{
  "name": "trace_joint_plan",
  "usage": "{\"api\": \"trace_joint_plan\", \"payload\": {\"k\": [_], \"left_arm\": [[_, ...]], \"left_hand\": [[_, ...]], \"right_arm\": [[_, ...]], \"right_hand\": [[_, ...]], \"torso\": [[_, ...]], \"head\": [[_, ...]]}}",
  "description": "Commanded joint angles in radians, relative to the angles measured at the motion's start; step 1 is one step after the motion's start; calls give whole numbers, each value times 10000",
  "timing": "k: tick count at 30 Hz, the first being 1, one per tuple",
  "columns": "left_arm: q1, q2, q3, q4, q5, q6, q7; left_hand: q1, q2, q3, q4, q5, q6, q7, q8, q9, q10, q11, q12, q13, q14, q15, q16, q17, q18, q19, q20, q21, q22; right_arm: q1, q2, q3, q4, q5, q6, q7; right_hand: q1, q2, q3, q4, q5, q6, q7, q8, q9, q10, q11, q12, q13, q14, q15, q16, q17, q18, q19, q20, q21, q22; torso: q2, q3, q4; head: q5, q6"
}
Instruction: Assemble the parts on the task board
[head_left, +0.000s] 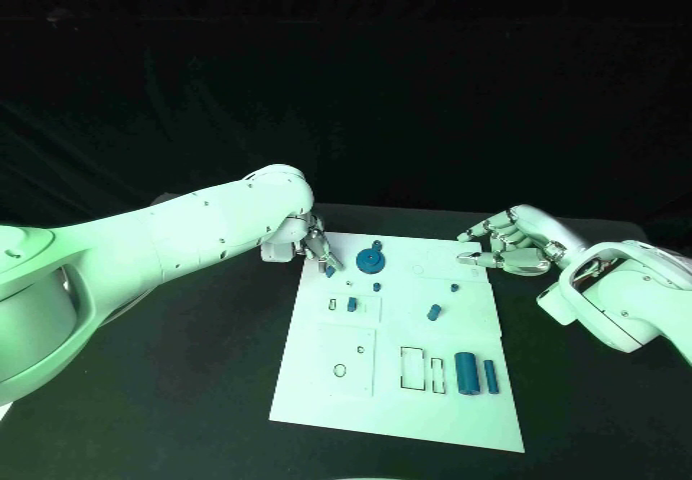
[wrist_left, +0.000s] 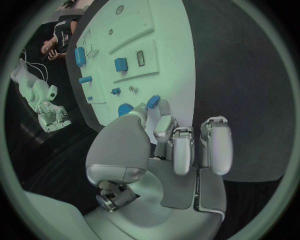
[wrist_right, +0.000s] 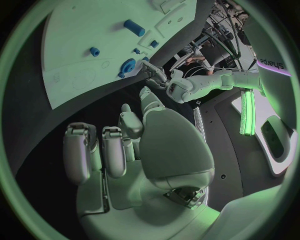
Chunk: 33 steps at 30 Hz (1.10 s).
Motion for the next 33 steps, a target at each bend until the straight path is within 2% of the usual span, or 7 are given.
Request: {"api": "trace_joint_plan", "payload": {"k": [1, 7, 12, 21, 33], "left_arm": [[1, 19, 1, 19, -26, 206, -90], [1, 17, 1, 23, -6, 164, -66], [1, 6, 0, 17, 8, 137, -38], [0, -3, -3, 7, 90, 108, 20], [-2, -13, -9, -13, 100, 102, -5]], "left_hand": [[128, -12, 36, -35, 6, 56, -13, 64, -9, 47, -23, 49, 1, 1052, 12, 31, 2631, 84, 295, -8, 38, 1062], [238, 52, 91, -39, 20, 54, -23, 85, -11, 51, -33, 55, 1, 1052, 2, 31, 2631, 82, 299, -19, 42, 1072], [467, 192, 244, -53, 33, 28, -43, 108, -22, 56, -52, 61, -3, 1052, -15, 31, 2631, 78, 306, -37, 51, 1093], [63, -154, -112, 17, -50, 49, -13, 162, -46, 82, -27, 91, 2, 1052, 0, 31, 2631, 69, 322, -32, 69, 1133], [-51, -199, -260, 3, -51, 85, -31, 206, -43, 105, -38, 124, 28, 1052, -5, 31, 2631, 62, 336, -34, 88, 1164]], "right_arm": [[-11, 11, -1, -2, -30, 133, 30], [-15, 14, -1, -16, -26, 135, 29], [-17, 14, -1, -22, -23, 134, 27], [-21, 16, -2, -28, -23, 132, 25], [-29, 20, -2, -38, -22, 137, 23]], "right_hand": [[-44, 62, -60, -5, 24, 51, -21, 49, 13, -46, -38, -46, -14, 860, -59, -42, 1909, 63, -59, -27, -54, 272], [-44, 62, -60, -5, 24, 51, -21, 49, 13, -46, -38, -46, -14, 860, -59, -42, 1909, 63, -59, -27, -54, 272], [-44, 62, -60, -5, 24, 51, -21, 49, 13, -46, -38, -46, -14, 860, -59, -42, 1909, 63, -59, -27, -54, 272], [-44, 62, -60, -5, 24, 51, -21, 49, 13, -46, -38, -46, -14, 860, -59, -42, 1909, 63, -59, -27, -54, 272], [-44, 62, -60, -5, 24, 51, -21, 49, 13, -46, -38, -46, -14, 860, -59, -42, 1909, 63, -59, -27, -54, 272]], "torso": [[-3, -7, -1], [-5, -2, 5], [-3, -1, 4], [-6, -2, 5], [-3, -3, 2]], "head": [[0, -3], [-10, -1], [-9, -11], [-8, -2], [6, -14]]}}
